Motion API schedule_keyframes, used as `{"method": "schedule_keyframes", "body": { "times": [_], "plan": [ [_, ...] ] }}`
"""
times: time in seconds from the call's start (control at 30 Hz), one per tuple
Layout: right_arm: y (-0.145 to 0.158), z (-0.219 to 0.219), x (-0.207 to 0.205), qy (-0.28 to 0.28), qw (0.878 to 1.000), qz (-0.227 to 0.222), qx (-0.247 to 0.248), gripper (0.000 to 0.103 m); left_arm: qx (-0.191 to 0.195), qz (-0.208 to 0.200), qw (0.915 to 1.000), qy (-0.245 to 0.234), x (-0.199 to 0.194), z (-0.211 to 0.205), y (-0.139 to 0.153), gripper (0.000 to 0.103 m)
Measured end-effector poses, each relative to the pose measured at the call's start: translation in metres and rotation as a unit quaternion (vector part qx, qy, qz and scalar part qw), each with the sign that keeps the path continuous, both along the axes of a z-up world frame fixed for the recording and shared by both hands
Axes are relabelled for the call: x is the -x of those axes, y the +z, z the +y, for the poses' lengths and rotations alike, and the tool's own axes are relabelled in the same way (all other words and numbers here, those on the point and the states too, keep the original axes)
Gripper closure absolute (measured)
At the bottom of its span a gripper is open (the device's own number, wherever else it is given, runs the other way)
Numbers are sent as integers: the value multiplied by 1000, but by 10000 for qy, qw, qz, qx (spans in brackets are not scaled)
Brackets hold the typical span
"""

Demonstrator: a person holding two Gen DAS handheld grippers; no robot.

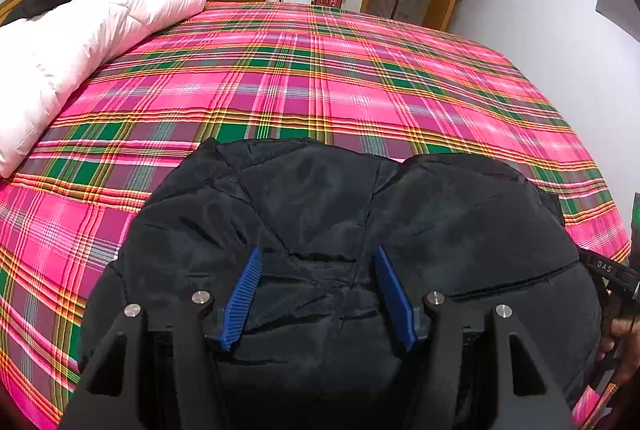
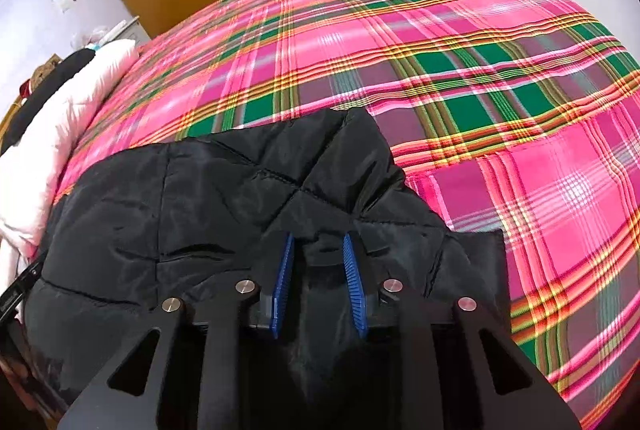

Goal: Fold large clothes

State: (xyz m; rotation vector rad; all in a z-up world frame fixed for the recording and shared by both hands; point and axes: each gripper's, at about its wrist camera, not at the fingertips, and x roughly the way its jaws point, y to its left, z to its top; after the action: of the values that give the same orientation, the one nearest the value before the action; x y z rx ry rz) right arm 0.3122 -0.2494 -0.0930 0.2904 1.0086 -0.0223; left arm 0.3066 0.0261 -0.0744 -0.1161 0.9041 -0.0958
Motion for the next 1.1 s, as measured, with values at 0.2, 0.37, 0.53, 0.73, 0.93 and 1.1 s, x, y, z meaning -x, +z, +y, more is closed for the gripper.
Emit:
{"method": "schedule_keyframes", "body": {
  "times": [0.2,0.37,0.53,0.73,0.93,1.1],
  "plan": [
    [-6,-6,6,-3,9998,-46,-182,78,4,-20,10000,-1,0,-1,-2,42],
    [5,-34,11,-234,9878,-94,-1537,78,32,-4,10000,6,0,1,-3,42],
    [22,-48,28,-325,9607,-545,-2701,78,19,-1,10000,4,1,2,-2,42],
    [37,-16,34,34,9701,-613,-2348,78,53,-9,10000,66,3,3,3,42],
    [34,22,32,291,9987,-317,-267,78,301,-297,9991,62,14,7,20,42],
    [14,21,24,239,9994,-213,116,79,1050,95,9941,243,3,26,1,43]
  ]
}}
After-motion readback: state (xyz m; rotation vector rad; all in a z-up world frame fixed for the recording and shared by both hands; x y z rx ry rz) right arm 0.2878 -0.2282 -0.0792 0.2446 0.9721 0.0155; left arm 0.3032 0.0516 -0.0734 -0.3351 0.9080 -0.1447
